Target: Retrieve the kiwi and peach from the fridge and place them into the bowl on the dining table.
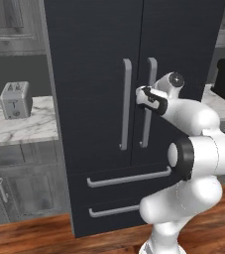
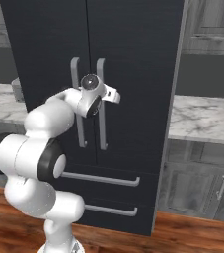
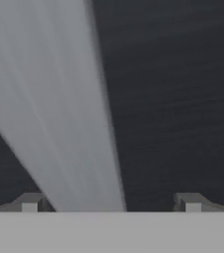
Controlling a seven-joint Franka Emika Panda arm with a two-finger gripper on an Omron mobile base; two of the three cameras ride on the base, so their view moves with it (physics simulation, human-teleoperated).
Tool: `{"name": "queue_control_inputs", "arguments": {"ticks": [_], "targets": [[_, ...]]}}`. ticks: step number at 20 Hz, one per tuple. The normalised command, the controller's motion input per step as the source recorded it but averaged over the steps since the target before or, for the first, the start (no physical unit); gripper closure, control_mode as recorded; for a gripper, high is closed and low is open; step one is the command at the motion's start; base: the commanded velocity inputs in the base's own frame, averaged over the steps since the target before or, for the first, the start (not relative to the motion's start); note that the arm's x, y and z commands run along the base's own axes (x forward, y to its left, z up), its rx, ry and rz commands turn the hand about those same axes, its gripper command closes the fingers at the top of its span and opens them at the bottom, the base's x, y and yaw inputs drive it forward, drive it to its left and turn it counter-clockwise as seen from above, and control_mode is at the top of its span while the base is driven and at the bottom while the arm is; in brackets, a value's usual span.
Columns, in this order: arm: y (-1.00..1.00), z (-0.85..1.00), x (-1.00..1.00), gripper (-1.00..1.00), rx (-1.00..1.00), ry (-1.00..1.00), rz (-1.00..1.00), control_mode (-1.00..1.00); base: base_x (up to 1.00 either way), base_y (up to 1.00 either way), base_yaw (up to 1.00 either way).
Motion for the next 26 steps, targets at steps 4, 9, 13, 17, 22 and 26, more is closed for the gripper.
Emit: {"name": "queue_control_inputs", "arguments": {"ticks": [4, 9, 13, 17, 22, 26], "targets": [[-0.03, -0.23, 0.72, -1.0, 0.0, 0.0, 0.09, -1.0, 0.0, 0.0, 0.0], [0.0, -0.05, 0.47, 1.0, 0.0, 0.0, 0.0, -1.0, 0.0, 0.0, 0.0], [0.0, 0.01, 0.02, 1.0, 0.0, 0.12, -0.02, -1.0, 0.0, 0.0, 0.0], [-0.24, 0.13, -0.62, 1.0, 0.0, 0.23, -0.02, -1.0, 0.0, 0.0, 0.0], [-0.85, 0.06, -1.0, 1.0, 0.01, 0.11, -0.07, -1.0, 0.0, 0.0, 0.0], [-1.0, 0.0, -1.0, 1.0, 0.06, 0.0, -0.07, -1.0, 0.0, 0.0, 0.0]]}}
